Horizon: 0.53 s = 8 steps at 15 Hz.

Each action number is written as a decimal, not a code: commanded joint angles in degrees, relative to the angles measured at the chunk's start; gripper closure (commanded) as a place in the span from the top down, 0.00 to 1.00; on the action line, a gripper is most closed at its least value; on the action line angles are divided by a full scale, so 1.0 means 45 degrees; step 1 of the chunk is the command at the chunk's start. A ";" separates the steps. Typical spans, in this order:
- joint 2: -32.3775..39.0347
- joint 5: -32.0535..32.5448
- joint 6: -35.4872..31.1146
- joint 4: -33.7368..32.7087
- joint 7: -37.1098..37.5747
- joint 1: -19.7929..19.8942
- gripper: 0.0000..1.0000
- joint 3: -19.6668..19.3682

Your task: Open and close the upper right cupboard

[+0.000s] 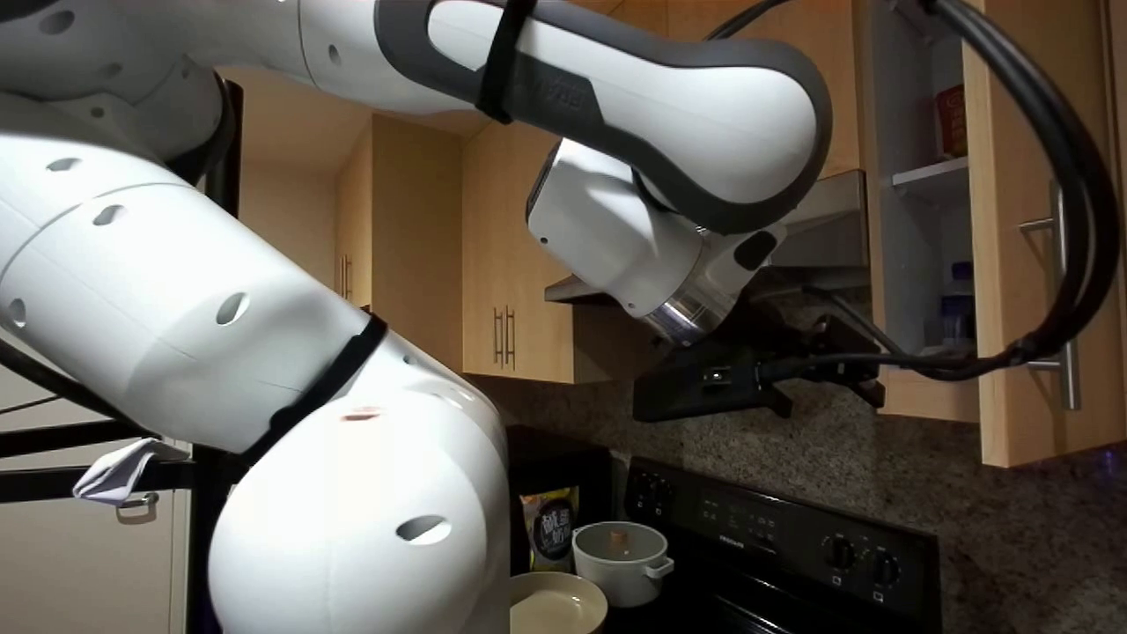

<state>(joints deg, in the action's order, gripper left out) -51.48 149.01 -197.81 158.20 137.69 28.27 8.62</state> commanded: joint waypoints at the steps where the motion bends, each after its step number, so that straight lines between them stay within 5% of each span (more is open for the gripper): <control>1: 0.0000 0.0000 0.0000 0.0000 0.0000 0.0000 1.00 0.0000; 4: -0.0178 -0.0029 0.0051 0.0032 0.0089 0.0210 1.00 0.0099; 5: -0.0593 -0.1515 -0.0035 0.0347 -0.1739 0.0797 1.00 -0.0130; 7: -0.1227 -0.2339 -0.0087 0.0530 -0.2455 0.1251 1.00 -0.0286; 8: -0.1397 -0.1338 -0.0062 0.0319 -0.1218 0.1127 1.00 -0.0253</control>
<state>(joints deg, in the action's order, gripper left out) -52.87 142.08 -197.79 158.53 131.34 31.19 7.92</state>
